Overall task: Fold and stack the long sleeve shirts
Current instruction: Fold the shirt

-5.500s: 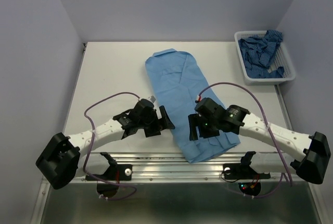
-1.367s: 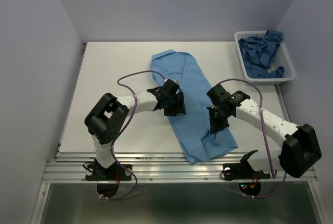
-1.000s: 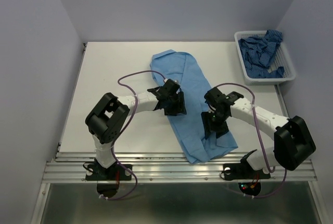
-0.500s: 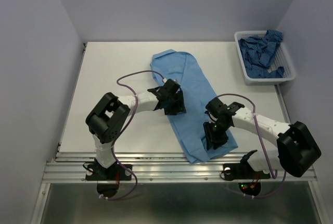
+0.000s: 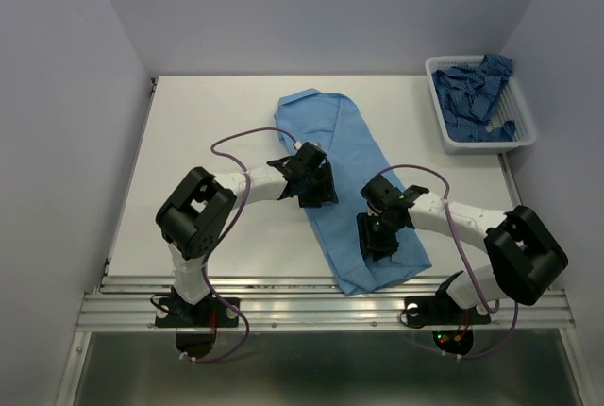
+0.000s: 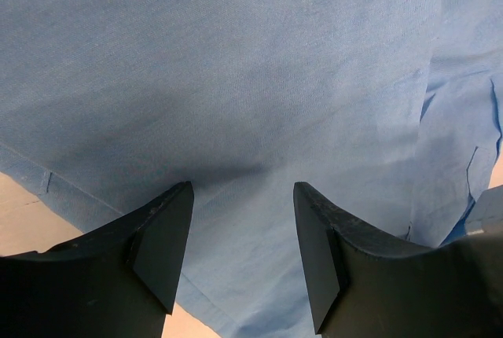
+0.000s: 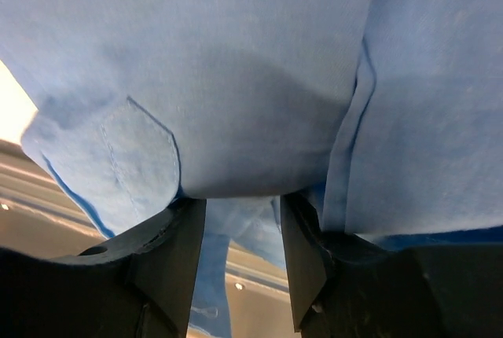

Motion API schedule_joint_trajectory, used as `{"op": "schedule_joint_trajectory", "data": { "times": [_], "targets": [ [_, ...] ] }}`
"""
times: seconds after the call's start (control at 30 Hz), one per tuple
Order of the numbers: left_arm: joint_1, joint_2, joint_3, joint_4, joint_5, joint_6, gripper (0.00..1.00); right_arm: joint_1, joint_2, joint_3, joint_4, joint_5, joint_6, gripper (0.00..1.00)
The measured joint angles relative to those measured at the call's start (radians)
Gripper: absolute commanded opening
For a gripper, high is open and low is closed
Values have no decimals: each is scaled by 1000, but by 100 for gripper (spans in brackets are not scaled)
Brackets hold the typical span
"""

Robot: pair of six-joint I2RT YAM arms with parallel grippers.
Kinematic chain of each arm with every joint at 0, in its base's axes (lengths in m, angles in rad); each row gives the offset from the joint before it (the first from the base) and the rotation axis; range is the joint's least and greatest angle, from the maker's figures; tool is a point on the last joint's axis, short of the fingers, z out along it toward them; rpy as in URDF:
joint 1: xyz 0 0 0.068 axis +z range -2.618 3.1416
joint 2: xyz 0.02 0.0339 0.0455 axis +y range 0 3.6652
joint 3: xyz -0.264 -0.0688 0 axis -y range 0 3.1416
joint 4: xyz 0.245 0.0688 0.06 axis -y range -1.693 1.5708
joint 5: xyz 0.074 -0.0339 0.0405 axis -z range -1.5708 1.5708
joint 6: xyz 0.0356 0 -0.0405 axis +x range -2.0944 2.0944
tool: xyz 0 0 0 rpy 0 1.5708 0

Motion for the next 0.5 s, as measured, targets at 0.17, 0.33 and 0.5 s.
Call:
{"op": "schedule_joint_trajectory", "data": {
  "times": [0.17, 0.33, 0.5],
  "targets": [
    [0, 0, 0, 0, 0, -2, 66, 0, 1, 3, 38, 38, 38, 26],
    [0, 0, 0, 0, -2, -2, 66, 0, 15, 3, 52, 61, 57, 1],
    [0, 0, 0, 0, -11, -6, 66, 0, -42, 48, -38, 101, 78, 1]
  ]
}}
